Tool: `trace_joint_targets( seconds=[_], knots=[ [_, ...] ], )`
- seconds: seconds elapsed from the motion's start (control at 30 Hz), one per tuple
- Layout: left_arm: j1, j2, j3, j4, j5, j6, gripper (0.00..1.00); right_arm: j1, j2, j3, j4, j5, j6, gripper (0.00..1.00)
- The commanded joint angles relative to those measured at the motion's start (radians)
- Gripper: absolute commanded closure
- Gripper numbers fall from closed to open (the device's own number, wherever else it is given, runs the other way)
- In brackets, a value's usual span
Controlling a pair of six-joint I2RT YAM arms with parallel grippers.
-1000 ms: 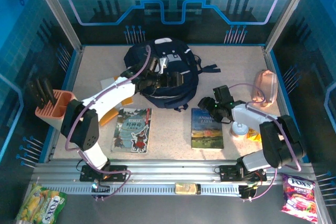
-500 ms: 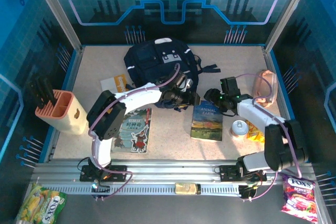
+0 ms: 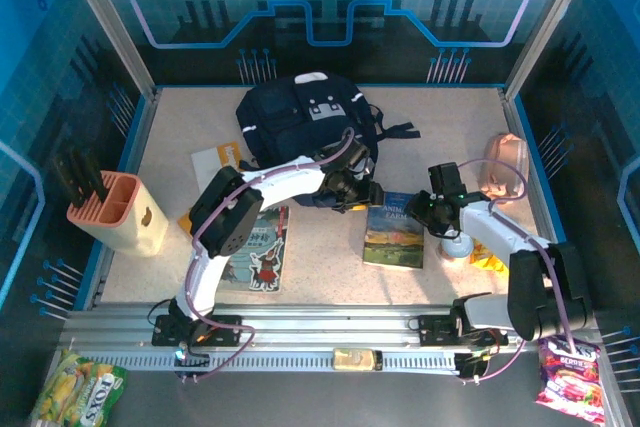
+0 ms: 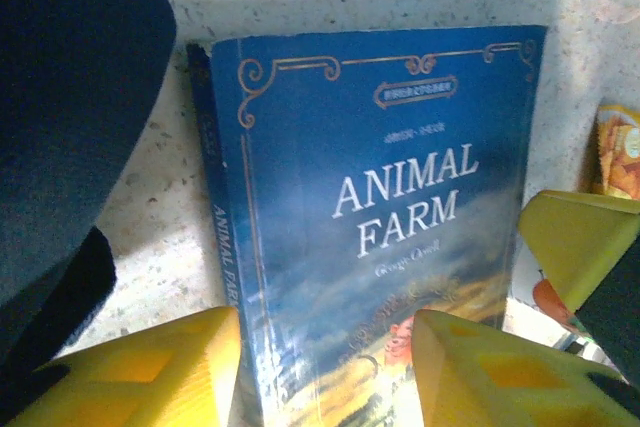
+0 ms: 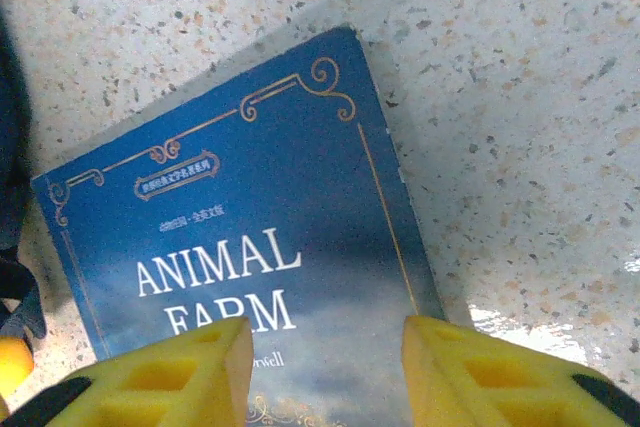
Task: Pack books, pencil case, and school supplies into a backpack
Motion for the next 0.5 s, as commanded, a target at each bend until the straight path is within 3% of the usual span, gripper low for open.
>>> trace_joint_targets(
  seconds=[0.0, 0.47],
  knots=[
    [-0.004, 0.043, 0.05, -0.065, 0.02, -0.008, 0.56, -0.011, 0.033, -0.013, 0.009, -0.032, -0.021, 0.63],
    [-0.005, 0.12, 0.104, -0.101, 0.056, -0.022, 0.52, -0.015, 0.115, -0.026, 0.029, -0.045, 0.001, 0.58]
  ],
)
